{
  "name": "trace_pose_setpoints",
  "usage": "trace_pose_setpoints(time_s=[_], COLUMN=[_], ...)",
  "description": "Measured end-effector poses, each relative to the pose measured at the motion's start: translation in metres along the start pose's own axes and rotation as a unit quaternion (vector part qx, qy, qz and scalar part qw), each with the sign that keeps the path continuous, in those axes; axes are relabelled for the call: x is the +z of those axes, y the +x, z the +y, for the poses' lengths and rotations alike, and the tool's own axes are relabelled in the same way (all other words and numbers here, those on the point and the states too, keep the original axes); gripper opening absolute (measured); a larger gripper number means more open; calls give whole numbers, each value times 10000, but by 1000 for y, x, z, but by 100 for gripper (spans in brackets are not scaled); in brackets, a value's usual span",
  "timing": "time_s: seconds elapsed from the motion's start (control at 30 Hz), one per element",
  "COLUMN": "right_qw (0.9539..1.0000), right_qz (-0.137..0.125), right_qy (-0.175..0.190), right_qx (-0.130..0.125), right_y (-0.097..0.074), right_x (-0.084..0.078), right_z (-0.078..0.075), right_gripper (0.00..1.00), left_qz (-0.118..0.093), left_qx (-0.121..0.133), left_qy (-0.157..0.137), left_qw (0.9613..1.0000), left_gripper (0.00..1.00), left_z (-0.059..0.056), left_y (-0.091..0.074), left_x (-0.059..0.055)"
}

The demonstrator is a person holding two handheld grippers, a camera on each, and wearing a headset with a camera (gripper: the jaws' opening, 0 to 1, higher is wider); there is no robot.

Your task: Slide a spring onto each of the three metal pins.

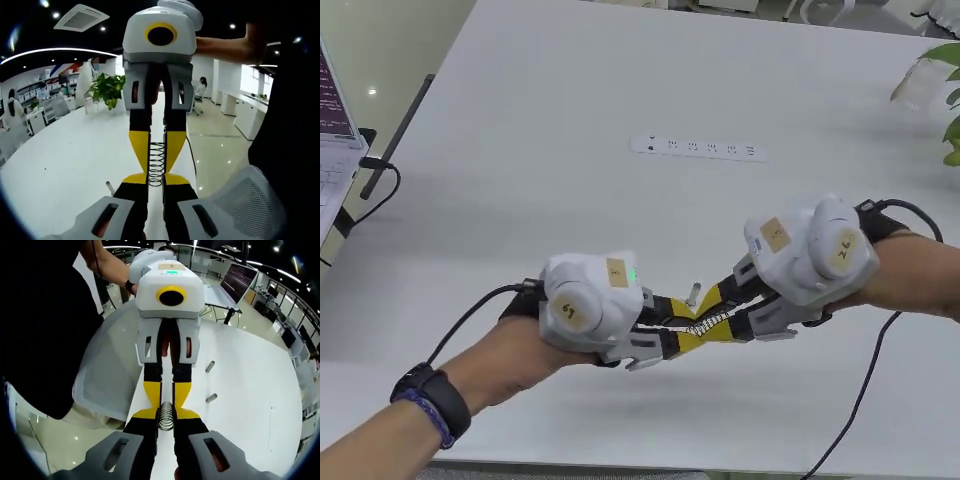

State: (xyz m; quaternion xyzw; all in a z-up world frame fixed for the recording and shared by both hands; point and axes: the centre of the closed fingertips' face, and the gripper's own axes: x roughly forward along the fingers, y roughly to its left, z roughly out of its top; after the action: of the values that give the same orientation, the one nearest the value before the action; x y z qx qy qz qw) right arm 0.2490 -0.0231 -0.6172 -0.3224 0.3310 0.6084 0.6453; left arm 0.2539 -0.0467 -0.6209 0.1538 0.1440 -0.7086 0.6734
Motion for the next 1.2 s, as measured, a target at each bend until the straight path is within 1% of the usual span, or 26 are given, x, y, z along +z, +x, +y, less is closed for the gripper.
trace_pose_setpoints(time_s=[0.3, 0.43, 0.53, 0.57, 0.67, 0.8, 1.03, 1.1, 1.2], right_qw=[10000, 10000, 10000, 10000, 9999, 9998, 9993, 9991, 9987], right_qz=[-2, -4, -2, -5, -3, 27, 70, 105, 217], right_qy=[34, 46, 60, 73, 117, 177, 334, 378, 433], right_qx=[-7, -13, -38, -54, -98, -120, -179, -187, -185], right_y=[1, 2, 2, 2, 1, 2, 3, 4, 6], right_x=[-2, -3, -4, -4, -7, -12, -23, -28, -37], right_z=[0, 0, -2, -3, -6, -8, -11, -12, -12], right_gripper=[8, 8, 8, 8, 8, 8, 8, 8, 8], left_qz=[33, 69, 101, 105, 166, 197, 247, 287, 305], left_qx=[49, 71, 93, 99, 130, 184, 369, 462, 561], left_qy=[-42, -78, -130, -133, -166, -234, -404, -470, -547], left_qw=[10000, 9999, 9998, 9998, 9996, 9994, 9982, 9974, 9965], left_gripper=[4, 6, 12, 12, 14, 16, 16, 16, 17], left_z=[1, 2, 3, 3, 3, 4, 9, 11, 13], left_y=[2, 0, -1, -1, -3, -7, -19, -23, -29], left_x=[-3, -5, -8, -8, -14, -19, -30, -37, -43])
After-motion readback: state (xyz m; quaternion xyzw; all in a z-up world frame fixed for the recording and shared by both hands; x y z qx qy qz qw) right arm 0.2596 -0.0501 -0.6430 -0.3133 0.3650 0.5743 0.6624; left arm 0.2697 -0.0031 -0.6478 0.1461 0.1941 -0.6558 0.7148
